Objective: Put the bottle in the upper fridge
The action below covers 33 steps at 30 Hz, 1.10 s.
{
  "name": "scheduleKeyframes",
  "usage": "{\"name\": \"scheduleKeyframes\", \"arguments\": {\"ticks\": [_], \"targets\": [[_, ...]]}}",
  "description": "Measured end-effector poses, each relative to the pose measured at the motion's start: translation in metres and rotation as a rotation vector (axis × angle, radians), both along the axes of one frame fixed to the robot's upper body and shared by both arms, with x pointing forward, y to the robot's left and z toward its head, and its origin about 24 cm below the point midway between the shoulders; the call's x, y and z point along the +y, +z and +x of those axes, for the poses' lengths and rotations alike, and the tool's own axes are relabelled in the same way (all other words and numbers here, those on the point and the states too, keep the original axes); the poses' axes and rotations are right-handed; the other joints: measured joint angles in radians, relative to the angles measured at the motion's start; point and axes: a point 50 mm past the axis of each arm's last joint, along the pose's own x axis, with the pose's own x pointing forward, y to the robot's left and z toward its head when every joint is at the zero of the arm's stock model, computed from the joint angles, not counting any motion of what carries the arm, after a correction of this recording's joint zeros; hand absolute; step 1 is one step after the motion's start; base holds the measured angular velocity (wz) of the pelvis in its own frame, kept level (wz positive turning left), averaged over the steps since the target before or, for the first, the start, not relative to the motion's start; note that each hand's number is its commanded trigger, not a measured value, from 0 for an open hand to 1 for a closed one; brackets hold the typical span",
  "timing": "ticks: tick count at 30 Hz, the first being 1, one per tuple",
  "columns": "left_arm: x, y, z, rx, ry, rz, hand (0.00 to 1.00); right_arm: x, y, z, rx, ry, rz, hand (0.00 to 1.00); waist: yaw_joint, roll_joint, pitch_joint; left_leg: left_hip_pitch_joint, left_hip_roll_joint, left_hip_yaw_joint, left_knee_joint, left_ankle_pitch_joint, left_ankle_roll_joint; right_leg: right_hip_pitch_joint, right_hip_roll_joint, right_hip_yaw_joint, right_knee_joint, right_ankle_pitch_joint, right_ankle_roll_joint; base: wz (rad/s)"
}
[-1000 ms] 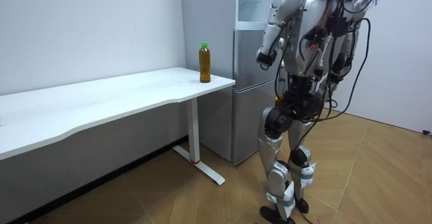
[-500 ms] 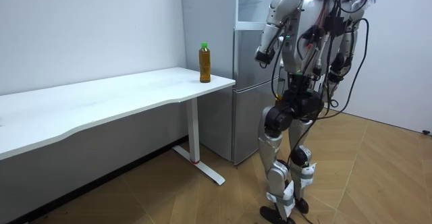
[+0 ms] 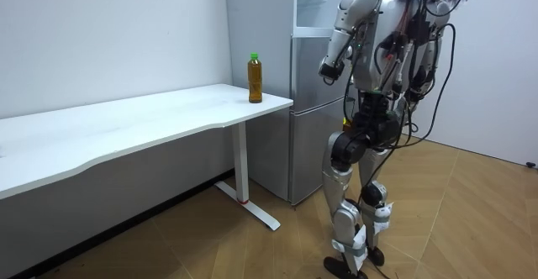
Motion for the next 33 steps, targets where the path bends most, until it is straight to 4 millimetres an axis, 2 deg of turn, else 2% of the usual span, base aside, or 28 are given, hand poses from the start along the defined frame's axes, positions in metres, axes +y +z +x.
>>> {"name": "scheduleKeyframes", "arguments": {"ticks": [2, 3, 5, 8, 10, 12, 17, 19, 21, 27, 30, 33], "targets": [[0.003, 0.0, 0.0, -0.006, 0.005, 0.011, 0.0, 0.0, 0.0, 0.0, 0.0, 0.001, 0.001, 0.0, 0.007, -0.004, -0.0014, -0.009, -0.002, -0.016, 0.008, 0.0, 0.0, 0.001, -0.002, -0.015, 0.001, -0.003, 0.0, 0.28], [0.004, 0.0, 0.001, -0.01, 0.013, 0.016, 0.0, 0.0, 0.0, -0.001, 0.003, 0.004, 0.001, 0.0, 0.026, -0.006, -0.0026, -0.013, -0.002, -0.02, 0.012, 0.0, 0.0, 0.002, -0.003, -0.023, 0.002, -0.005, -0.001, 0.17], [0.008, 0.004, 0.001, -0.031, 0.039, 0.014, 0.0, 0.0, 0.0, -0.002, 0.006, 0.01, 0.0, 0.0, 0.04, -0.01, -0.0048, -0.023, -0.004, -0.037, 0.015, 0.0, -0.001, 0.002, -0.005, -0.037, 0.001, -0.008, -0.001, 0.23], [0.016, 0.015, 0.002, -0.074, 0.076, -0.015, 0.0, 0.001, -0.002, -0.005, 0.02, 0.022, -0.002, 0.0, 0.056, -0.024, -0.0061, -0.025, -0.012, -0.067, 0.015, 0.005, -0.001, 0.02, -0.01, -0.064, -0.002, -0.013, -0.001, 0.32], [0.023, 0.02, 0.005, -0.099, 0.12, -0.039, 0.0, 0.001, -0.003, -0.008, 0.034, 0.039, -0.003, 0.0, 0.086, -0.034, -0.0063, -0.009, -0.014, -0.075, 0.014, 0.005, -0.001, 0.039, -0.011, -0.067, -0.001, -0.019, 0.0, 0.14], [0.029, 0.024, 0.008, -0.112, 0.154, -0.05, 0.0, 0.001, -0.003, -0.011, 0.044, 0.041, -0.003, 0.0, 0.102, -0.038, -0.0066, -0.005, -0.017, -0.09, 0.016, 0.005, -0.001, 0.052, -0.014, -0.084, -0.002, -0.022, 0.0, 0.18], [0.048, 0.039, 0.014, -0.164, 0.274, -0.094, 0.0, 0.001, -0.004, -0.013, 0.057, 0.053, -0.007, 0.0, 0.14, -0.033, -0.0126, -0.002, -0.019, -0.105, 0.018, 0.005, -0.002, 0.067, -0.016, -0.11, -0.002, -0.024, 0.0, 0.16], [0.058, 0.046, 0.017, -0.206, 0.345, -0.108, 0.0, -0.001, -0.005, -0.018, 0.076, 0.052, -0.013, 0.0, 0.154, -0.037, -0.0109, 0.011, -0.024, -0.123, 0.017, 0.006, -0.003, 0.089, -0.018, -0.118, -0.008, -0.029, 0.002, 0.18], [0.065, 0.051, 0.017, -0.223, 0.397, -0.135, 0.0, -0.002, -0.006, -0.022, 0.09, 0.052, -0.02, 0.0, 0.169, -0.03, -0.0239, 0.015, -0.028, -0.131, 0.017, 0.006, -0.002, 0.097, -0.02, -0.123, -0.012, -0.03, 0.004, 0.13], [0.101, 0.051, 0.015, -0.218, 0.627, -0.213, 0.0, -0.002, -0.007, -0.029, 0.091, 0.054, -0.034, 0.0, 0.199, -0.03, -0.0238, 0.027, -0.035, -0.165, 0.02, 0.008, -0.001, 0.124, -0.021, -0.138, -0.015, -0.037, 0.004, 0.16], [0.12, 0.058, 0.014, -0.251, 0.747, -0.248, 0.0, -0.003, -0.007, -0.033, 0.09, 0.032, -0.034, 0.0, 0.217, -0.032, -0.0227, 0.018, -0.036, -0.176, 0.028, 0.009, -0.001, 0.124, -0.025, -0.161, -0.014, -0.04, 0.003, 0.15], [0.137, 0.066, 0.012, -0.299, 0.851, -0.291, 0.0, -0.004, -0.007, -0.034, 0.091, 0.017, -0.038, 0.0, 0.219, -0.032, -0.0225, 0.01, -0.044, -0.2, 0.035, 0.009, -0.001, 0.131, -0.027, -0.18, -0.014, -0.043, 0.006, 0.24]]}}
